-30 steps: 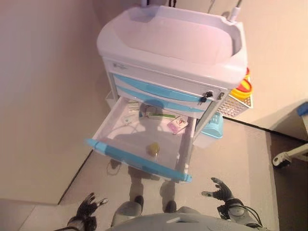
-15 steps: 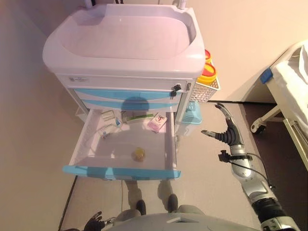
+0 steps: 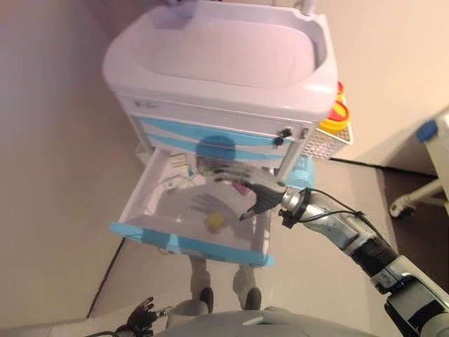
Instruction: Open the drawer and pick up the medicine
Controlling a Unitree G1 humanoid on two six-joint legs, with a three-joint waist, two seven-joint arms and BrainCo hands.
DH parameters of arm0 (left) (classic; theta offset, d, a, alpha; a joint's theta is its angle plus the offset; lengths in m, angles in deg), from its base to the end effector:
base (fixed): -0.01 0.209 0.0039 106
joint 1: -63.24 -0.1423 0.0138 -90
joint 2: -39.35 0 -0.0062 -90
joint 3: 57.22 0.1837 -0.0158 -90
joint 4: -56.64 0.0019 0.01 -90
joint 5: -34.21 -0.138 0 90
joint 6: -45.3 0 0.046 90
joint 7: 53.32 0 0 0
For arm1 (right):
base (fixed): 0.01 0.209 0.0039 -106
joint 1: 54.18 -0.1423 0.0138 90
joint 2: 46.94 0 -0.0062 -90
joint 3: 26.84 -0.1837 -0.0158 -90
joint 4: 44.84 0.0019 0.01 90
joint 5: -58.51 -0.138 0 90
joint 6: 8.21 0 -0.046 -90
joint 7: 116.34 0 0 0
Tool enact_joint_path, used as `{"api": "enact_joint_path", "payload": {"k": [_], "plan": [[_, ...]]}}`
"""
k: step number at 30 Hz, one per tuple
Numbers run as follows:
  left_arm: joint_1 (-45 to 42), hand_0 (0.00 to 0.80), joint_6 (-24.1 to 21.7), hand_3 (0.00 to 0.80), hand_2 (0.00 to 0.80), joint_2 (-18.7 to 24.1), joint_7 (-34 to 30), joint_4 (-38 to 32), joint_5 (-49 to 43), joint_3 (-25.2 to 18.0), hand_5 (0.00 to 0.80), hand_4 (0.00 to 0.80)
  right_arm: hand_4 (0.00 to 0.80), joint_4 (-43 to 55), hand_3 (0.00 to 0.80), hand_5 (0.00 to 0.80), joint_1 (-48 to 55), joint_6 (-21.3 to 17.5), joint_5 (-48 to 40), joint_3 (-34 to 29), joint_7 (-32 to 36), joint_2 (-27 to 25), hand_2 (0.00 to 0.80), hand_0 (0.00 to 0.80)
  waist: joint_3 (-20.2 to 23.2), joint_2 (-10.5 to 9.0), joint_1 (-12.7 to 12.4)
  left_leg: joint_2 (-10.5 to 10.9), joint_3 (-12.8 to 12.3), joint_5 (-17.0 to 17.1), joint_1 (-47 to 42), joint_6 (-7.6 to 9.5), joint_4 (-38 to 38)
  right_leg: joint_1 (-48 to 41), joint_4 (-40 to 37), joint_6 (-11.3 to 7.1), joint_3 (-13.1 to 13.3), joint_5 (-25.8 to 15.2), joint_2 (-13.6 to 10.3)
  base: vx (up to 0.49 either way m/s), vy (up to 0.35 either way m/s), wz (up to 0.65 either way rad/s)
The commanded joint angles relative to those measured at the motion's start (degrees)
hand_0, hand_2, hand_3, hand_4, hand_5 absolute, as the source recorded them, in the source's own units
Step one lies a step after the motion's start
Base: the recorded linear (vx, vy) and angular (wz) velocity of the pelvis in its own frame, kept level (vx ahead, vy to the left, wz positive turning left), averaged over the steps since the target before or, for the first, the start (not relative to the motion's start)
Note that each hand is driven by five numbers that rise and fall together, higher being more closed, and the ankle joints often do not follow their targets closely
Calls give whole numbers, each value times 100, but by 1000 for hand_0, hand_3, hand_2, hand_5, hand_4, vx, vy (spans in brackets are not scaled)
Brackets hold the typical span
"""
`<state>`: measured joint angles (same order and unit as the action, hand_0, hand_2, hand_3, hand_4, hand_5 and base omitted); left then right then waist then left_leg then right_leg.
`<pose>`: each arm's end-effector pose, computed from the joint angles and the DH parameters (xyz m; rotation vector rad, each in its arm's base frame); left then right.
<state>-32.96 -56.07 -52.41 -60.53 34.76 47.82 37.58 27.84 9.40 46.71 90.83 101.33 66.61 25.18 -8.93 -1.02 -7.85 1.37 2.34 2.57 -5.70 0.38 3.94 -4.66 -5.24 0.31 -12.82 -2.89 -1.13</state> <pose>0.0467 0.2327 -0.1140 0.0078 1.0793 0.1154 0.2463 -0.1420 0.0686 -1.1719 -0.5990 0.9676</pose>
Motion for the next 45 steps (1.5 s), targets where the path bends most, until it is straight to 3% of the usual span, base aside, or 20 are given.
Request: {"api": "enact_joint_path", "payload": {"k": [1,7,15,29,45], "plan": [[197,0,-3,0,0,159,-95,68,64,219,0,0,0,-304,0,0,-397,121,392,405,-248,342,0,0,43,-214,-309,300,193,-466,238,0,-124,-65,508,-409,-96,474,-302,30,-49,47],[209,0,166,0,0,264,-117,144,-304,221,0,0,0,-1831,0,0,-690,451,1199,773,-675,839,0,0,-6,-188,-678,338,530,-357,360,-35,-119,-124,477,-382,-440,502,-321,26,-44,35],[137,0,151,0,0,381,-146,202,-397,59,0,0,0,-2518,0,0,-698,988,1485,866,-960,1005,0,0,-52,-185,-890,352,754,-271,402,-63,-74,-177,447,-384,-651,504,-310,26,-28,18],[134,0,-77,0,0,298,-213,53,-245,229,0,0,0,-3113,0,0,-622,1617,2098,804,-1625,1234,0,0,-85,-126,-955,368,842,-209,450,-61,-70,-160,458,-393,-713,479,-316,10,-6,3],[119,0,-91,0,0,333,-217,79,-276,227,0,0,0,-3375,0,0,-524,1912,2274,799,-1690,1342,0,0,-142,-70,-981,377,893,-181,463,-57,-63,-147,476,-395,-738,480,-318,1,0,0]]}}
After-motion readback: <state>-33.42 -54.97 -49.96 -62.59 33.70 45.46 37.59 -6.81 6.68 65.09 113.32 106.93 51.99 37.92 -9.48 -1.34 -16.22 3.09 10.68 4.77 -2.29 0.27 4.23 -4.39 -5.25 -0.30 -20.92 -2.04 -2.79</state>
